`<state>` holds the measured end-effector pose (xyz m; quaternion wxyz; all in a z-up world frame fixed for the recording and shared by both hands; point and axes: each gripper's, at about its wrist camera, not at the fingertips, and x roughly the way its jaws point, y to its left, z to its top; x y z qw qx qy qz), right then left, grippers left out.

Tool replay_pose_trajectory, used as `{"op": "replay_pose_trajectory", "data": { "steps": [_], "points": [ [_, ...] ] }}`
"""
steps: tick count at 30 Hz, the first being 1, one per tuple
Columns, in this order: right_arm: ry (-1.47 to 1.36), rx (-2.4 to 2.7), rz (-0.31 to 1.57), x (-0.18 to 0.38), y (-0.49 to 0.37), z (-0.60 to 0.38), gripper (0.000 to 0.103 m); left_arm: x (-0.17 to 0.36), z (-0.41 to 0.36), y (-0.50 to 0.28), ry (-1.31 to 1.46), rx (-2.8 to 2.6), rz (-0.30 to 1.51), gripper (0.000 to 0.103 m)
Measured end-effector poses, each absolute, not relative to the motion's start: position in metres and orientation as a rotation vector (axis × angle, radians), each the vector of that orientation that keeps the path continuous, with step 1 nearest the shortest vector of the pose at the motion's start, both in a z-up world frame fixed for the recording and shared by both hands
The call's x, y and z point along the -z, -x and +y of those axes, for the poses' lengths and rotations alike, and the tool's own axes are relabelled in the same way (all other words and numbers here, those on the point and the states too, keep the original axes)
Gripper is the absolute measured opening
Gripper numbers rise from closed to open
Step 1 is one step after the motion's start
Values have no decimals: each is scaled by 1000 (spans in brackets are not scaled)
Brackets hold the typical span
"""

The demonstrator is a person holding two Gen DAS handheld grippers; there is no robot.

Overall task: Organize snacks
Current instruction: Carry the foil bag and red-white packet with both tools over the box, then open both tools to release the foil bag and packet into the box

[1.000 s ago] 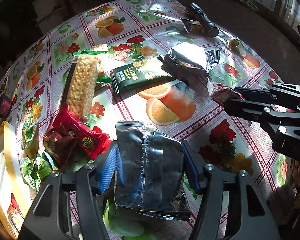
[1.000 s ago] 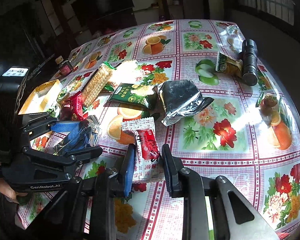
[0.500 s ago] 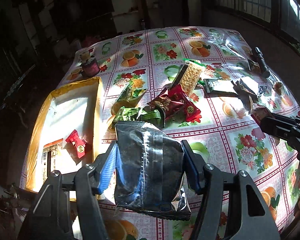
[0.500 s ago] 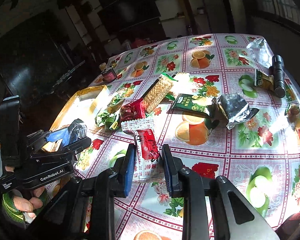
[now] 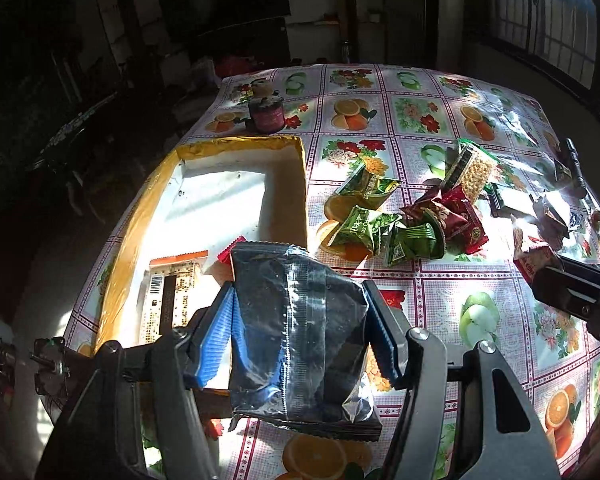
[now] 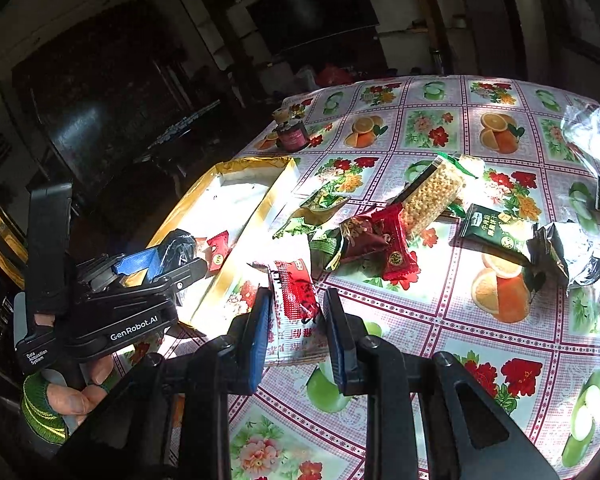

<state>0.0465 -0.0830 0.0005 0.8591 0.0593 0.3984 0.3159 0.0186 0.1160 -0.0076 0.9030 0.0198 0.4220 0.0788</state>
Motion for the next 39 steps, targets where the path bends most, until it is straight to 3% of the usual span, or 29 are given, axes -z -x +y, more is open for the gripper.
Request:
{"op": "replay_pose_trajectory", "data": {
  "steps": [16, 39],
  "points": [
    [-103, -837, 862, 3, -95, 33, 25, 20, 225, -42, 120, -345, 925, 62],
    [-6, -824, 962, 54, -161, 111, 26, 48, 197, -56, 98, -194, 1012, 63]
  ]
}}
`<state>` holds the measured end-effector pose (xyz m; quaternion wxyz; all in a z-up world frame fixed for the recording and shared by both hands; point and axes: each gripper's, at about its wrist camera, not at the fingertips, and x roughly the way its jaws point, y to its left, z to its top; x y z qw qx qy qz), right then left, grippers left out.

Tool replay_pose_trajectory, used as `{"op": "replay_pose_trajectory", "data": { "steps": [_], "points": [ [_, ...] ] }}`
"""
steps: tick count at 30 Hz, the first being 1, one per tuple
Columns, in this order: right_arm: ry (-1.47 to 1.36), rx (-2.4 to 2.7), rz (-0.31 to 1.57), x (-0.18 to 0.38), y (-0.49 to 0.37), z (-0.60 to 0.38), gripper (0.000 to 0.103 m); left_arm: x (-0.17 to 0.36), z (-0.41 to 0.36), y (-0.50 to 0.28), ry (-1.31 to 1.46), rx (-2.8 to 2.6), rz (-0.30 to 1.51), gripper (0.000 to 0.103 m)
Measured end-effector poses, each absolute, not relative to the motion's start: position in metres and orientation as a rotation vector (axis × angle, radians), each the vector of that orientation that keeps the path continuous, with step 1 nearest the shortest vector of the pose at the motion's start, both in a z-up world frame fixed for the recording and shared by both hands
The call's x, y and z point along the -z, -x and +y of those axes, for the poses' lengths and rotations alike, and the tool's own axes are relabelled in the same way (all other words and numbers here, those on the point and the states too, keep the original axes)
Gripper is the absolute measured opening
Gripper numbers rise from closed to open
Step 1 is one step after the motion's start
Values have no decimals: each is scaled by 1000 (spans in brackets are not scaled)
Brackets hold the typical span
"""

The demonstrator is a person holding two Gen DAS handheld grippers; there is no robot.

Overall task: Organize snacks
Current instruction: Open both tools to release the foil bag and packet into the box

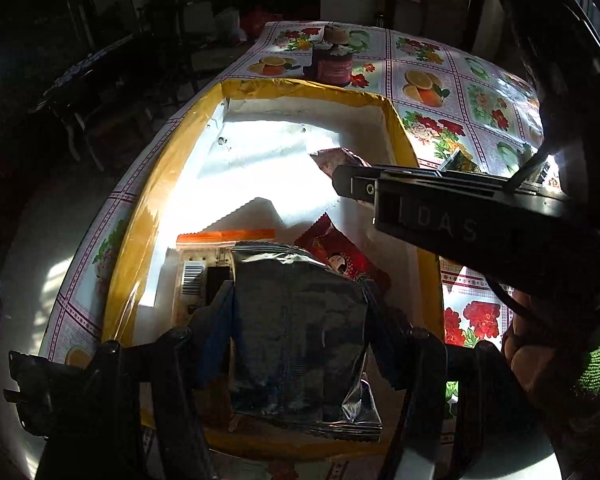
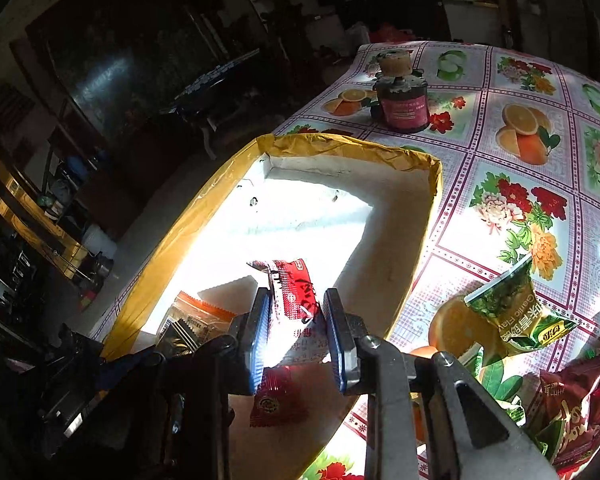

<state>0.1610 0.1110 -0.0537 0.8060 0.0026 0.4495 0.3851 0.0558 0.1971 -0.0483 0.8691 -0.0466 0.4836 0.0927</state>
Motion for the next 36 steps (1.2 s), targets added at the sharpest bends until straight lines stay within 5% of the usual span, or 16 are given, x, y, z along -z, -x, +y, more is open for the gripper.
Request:
{"op": "replay_pose_trajectory", "data": {
  "steps": [17, 22, 27, 33, 36],
  "points": [
    [10, -774, 943, 46, -159, 103, 36, 46, 202, -47, 197, -233, 1006, 66],
    [-381, -821, 776, 6, -143, 28, 67, 21, 202, -27, 385, -265, 889, 66],
    [-1022, -898, 200, -25, -88, -108, 97, -6, 170, -18, 407, -185, 826, 67],
    [-1487, -898, 80, -44, -67, -201, 98, -22, 133, -15, 390, -113, 812, 69],
    [-1464, -962, 28, -67, -49, -227, 98, -21, 120, -15, 376, -94, 829, 69]
  ]
}}
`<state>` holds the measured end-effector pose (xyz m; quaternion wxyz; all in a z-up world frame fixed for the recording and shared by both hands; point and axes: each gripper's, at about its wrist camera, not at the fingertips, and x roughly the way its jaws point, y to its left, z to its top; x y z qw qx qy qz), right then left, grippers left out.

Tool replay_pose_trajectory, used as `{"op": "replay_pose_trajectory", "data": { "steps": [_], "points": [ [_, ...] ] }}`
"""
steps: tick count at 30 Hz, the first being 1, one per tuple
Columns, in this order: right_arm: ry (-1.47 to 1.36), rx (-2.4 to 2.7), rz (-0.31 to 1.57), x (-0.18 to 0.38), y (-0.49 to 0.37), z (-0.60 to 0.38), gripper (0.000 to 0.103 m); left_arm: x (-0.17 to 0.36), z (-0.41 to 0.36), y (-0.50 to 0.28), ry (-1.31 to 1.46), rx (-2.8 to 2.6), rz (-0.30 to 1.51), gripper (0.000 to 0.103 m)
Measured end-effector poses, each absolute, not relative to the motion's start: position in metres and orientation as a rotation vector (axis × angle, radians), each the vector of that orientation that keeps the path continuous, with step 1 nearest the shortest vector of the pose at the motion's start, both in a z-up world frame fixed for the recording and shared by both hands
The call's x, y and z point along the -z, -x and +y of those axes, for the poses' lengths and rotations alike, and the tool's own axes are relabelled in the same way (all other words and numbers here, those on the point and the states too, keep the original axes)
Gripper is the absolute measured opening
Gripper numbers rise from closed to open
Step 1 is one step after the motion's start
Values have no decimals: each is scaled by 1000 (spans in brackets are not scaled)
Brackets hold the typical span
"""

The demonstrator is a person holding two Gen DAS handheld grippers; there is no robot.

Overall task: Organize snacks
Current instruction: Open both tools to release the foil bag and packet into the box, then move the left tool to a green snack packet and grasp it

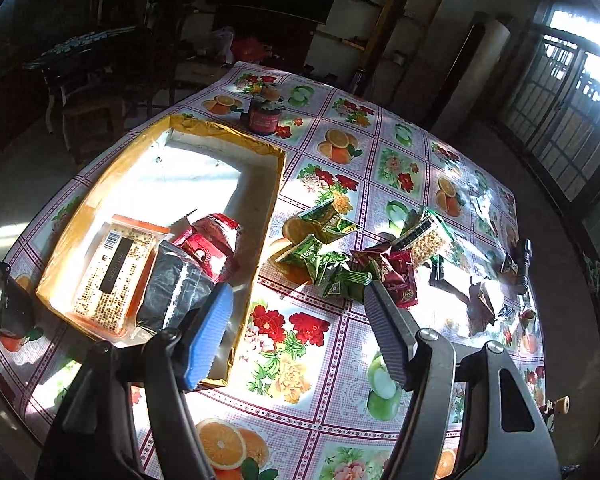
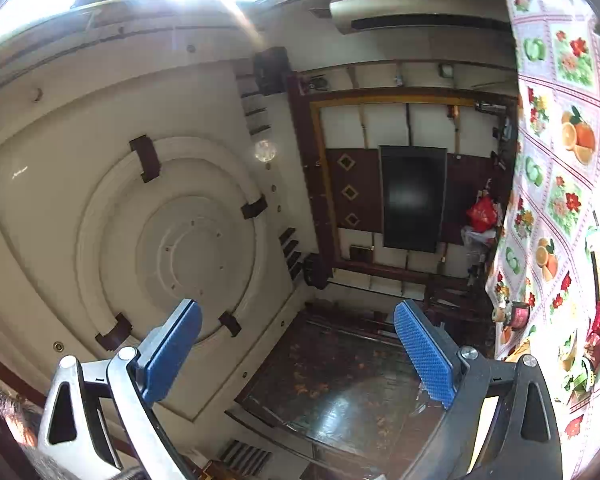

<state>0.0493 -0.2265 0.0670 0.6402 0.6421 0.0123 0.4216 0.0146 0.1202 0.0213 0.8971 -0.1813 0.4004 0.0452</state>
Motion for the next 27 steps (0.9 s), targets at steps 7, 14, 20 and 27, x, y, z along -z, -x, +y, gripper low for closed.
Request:
{"op": "replay_pose_trajectory", "data": {
  "steps": [7, 14, 20, 27],
  "points": [
    [-900, -876, -87, -117, 8, -270, 99, -14, 100, -15, 284, -71, 866, 69],
    [-674, -497, 219, -57, -3, -274, 99, 12, 84, -27, 230, -49, 948, 69],
    [-437, -201, 520, -16, -37, -254, 99, 28, 75, -38, 206, -26, 1001, 69],
    [-405, -248, 655, 7, -56, -242, 99, 44, 77, -84, 164, -39, 1047, 69]
  ]
}}
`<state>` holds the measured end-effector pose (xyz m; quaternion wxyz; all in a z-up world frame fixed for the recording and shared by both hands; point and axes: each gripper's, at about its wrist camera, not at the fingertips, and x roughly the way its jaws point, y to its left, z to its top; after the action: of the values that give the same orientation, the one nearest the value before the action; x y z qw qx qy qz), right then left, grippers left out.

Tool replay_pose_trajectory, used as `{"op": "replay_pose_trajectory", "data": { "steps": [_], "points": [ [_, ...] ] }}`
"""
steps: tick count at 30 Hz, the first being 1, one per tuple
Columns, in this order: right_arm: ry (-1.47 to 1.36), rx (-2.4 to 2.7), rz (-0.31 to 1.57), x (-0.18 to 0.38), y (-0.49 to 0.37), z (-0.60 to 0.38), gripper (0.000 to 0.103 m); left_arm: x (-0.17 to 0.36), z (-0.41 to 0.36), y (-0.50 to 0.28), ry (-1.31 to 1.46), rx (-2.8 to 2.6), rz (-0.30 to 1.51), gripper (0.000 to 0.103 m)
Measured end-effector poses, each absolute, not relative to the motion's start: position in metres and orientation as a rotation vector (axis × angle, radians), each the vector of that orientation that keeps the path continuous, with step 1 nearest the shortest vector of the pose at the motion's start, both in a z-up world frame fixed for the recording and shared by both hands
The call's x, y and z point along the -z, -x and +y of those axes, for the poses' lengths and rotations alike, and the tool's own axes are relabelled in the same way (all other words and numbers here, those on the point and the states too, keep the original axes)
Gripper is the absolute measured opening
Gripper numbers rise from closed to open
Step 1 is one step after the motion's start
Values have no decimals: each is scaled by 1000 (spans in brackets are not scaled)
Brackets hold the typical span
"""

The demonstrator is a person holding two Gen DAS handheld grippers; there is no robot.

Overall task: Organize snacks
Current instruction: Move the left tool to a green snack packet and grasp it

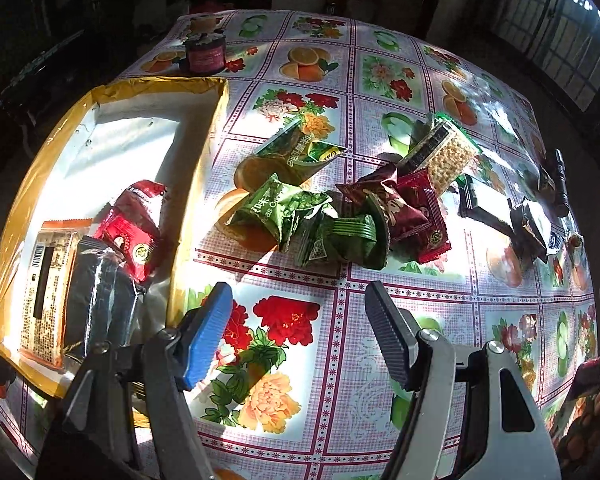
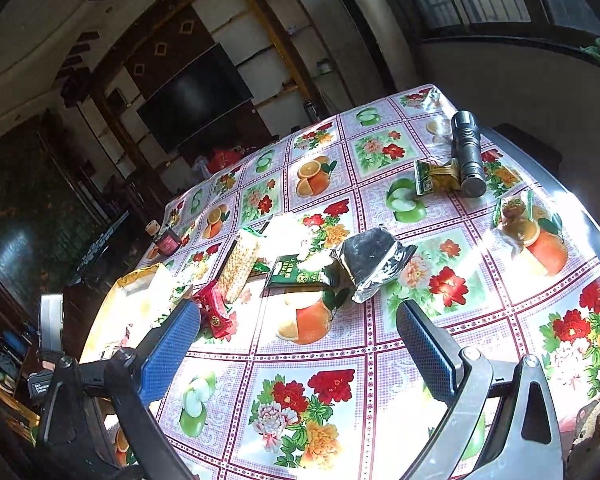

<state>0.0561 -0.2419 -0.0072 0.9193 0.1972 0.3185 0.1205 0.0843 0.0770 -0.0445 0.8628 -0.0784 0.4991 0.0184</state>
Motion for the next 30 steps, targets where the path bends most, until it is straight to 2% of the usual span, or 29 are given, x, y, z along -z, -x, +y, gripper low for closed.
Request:
{"op": "replay_pose_trajectory", "data": {
  "steps": [9, 15, 19, 23, 25, 28, 30],
  "points": [
    [-390, -249, 692, 13, -59, -240, 99, 66, 79, -147, 164, 22, 1095, 72],
    [-396, -238, 711, 17, -69, -240, 99, 61, 25, -124, 127, 314, 1089, 71],
    [-381, -246, 731, 19, -74, -237, 99, 40, 51, -113, 256, 327, 1023, 72],
    [-331, -280, 780, 29, -79, -219, 99, 40, 78, -124, 226, 197, 1037, 73],
    [-283, -294, 802, 35, -82, -205, 94, 45, 83, -130, 185, 151, 1050, 73],
    [-212, -309, 843, 43, -86, -184, 78, 50, 82, -136, 141, 152, 1054, 73],
    [-188, -328, 871, 49, -91, -174, 63, 55, 74, -141, 100, 171, 1069, 73]
  ]
}}
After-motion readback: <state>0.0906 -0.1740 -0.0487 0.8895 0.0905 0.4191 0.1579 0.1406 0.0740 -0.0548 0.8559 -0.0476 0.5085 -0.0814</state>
